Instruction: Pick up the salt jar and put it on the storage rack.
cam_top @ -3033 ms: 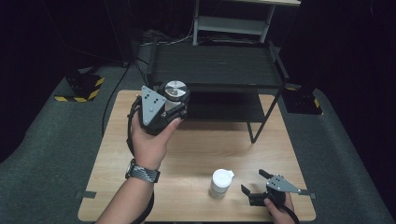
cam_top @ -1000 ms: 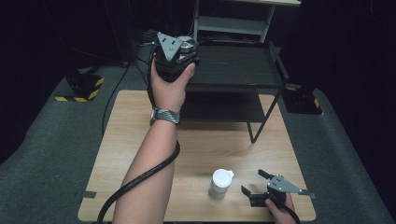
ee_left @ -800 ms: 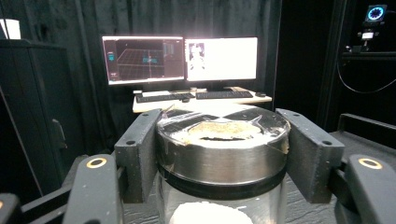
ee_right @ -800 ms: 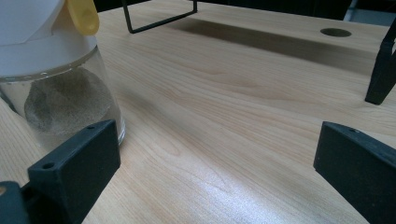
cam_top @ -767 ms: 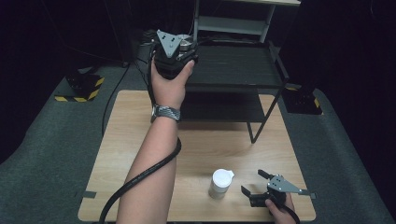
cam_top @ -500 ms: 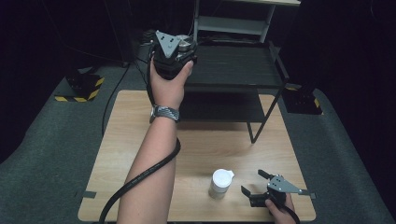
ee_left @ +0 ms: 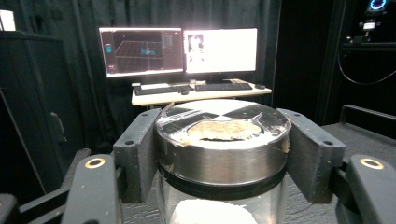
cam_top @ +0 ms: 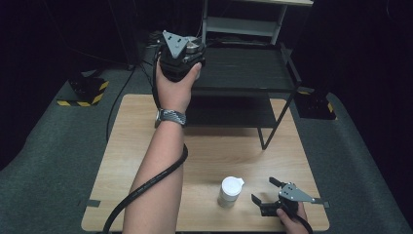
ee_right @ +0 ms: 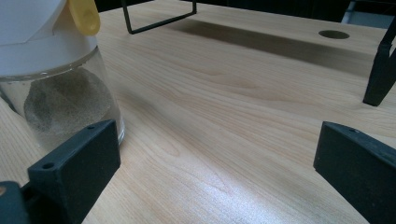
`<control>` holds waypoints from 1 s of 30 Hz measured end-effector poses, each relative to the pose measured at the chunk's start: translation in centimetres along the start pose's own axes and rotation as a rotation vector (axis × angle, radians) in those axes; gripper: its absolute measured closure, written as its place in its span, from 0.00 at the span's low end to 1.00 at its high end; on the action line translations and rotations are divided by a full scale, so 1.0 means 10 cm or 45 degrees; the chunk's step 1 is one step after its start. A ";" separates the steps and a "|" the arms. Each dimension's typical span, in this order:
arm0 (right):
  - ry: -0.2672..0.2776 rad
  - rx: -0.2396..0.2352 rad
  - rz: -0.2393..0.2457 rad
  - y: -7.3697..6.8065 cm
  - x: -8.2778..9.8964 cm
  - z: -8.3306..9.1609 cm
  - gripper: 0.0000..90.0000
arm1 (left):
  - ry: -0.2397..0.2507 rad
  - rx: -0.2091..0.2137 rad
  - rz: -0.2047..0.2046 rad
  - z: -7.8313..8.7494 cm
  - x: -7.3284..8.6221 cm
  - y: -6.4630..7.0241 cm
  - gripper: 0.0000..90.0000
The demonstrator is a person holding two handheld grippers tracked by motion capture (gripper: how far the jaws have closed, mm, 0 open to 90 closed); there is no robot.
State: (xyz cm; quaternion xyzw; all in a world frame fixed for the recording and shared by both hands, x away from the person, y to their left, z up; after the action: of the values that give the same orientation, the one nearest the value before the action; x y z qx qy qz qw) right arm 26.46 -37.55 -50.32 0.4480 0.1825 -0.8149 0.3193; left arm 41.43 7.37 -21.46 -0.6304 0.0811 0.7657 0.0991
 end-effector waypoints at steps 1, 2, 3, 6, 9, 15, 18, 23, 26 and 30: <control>0.003 -0.002 0.006 0.00 0.00 0.00 0.00 | 0.010 0.006 0.008 0.01 -0.01 0.01 0.28; 0.003 -0.002 0.008 0.00 0.00 0.00 0.00 | 0.012 0.007 0.007 0.01 -0.02 0.01 0.26; 0.003 -0.002 0.007 0.00 0.00 0.00 0.00 | 0.013 0.009 0.010 0.02 -0.02 0.01 0.24; 0.001 -0.003 0.001 0.00 0.00 0.00 0.00 | 0.020 0.009 0.020 0.05 -0.02 0.02 0.17; 0.003 -0.001 -0.002 0.00 0.00 0.00 0.00 | 0.022 -0.009 0.010 0.09 -0.01 0.03 0.07; 0.004 0.008 0.004 -0.01 0.00 0.00 0.00 | 0.029 -0.035 -0.011 0.17 0.03 -0.01 0.00; 0.004 0.010 0.002 -0.01 0.00 0.00 0.00 | 0.036 -0.031 -0.009 0.22 0.04 -0.04 0.00; 0.004 0.013 -0.006 -0.01 0.00 0.00 0.00 | 0.059 -0.005 -0.020 0.39 0.12 -0.10 0.00; 0.003 0.015 -0.002 -0.02 0.00 0.00 0.00 | 0.060 -0.010 -0.030 0.45 0.17 -0.13 0.00; -0.003 0.013 -0.001 -0.01 0.00 0.00 0.00 | 0.064 0.008 -0.027 0.54 0.29 -0.21 0.00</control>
State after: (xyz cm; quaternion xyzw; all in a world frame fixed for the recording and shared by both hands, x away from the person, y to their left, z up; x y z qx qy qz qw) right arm 26.38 -37.42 -50.30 0.4485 0.1782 -0.8165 0.3170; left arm 36.28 10.90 -23.28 -0.6498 0.0792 0.7483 0.1070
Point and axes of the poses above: each handheld gripper's, and its own axes: z roughly backward along the jaws, x roughly out of its underside, y roughly to its right, the point moved 6 cm from there along -z, roughly forward along the jaws, and after that the axes turned 11 degrees about -y, right-handed, at the moved point
